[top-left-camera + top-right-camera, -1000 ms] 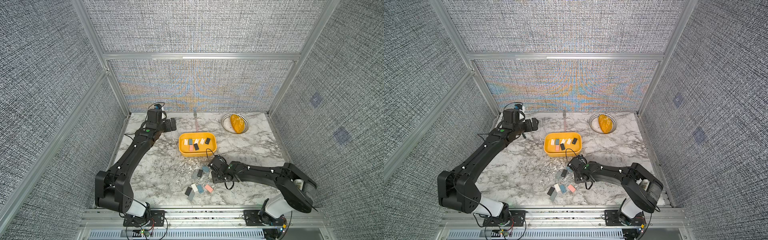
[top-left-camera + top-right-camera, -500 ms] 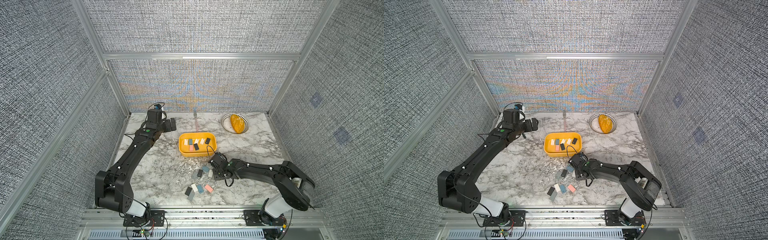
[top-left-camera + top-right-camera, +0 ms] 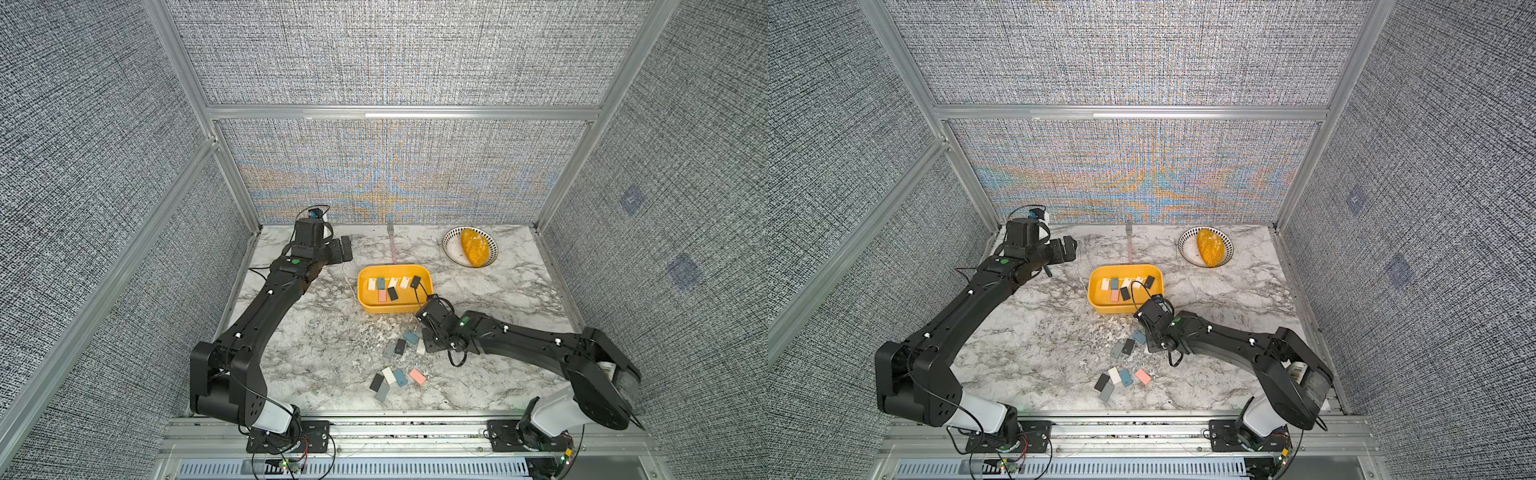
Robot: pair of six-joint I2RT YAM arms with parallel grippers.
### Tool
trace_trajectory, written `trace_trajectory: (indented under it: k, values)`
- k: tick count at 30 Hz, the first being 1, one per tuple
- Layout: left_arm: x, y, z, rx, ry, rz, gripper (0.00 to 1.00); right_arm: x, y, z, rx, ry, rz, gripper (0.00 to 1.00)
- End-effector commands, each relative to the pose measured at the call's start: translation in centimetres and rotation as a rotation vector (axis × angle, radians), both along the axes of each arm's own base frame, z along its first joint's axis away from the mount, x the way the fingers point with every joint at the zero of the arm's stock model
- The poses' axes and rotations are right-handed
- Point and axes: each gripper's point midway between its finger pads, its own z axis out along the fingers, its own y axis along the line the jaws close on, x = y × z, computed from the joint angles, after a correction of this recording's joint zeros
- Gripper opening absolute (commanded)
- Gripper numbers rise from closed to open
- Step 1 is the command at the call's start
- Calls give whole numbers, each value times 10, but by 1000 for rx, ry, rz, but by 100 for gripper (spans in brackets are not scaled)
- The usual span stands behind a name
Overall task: Put the eraser in the storage box
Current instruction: Pick up the eraser from the center of the board, then place the eraser in the storage box.
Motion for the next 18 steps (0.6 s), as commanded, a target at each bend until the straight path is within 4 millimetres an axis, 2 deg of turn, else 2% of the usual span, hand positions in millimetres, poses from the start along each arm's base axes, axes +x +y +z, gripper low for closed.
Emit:
trace_trajectory:
  k: [1, 6, 9, 13, 18]
  values:
    - [3, -1, 7, -7, -22, 3, 100, 9, 0, 21, -24, -52, 16, 19]
    - [5, 1, 12, -10, -28, 20, 100, 44, 20, 54, 20, -132, 38, 19]
    - [8, 2, 18, -10, -41, 27, 100, 69, 33, 64, 40, -162, 57, 19]
    - [15, 1, 27, -10, -55, 34, 100, 102, 47, 66, 51, -178, 80, 19]
    - [22, 0, 35, -14, -78, 40, 100, 129, 55, 52, 36, -162, 99, 19]
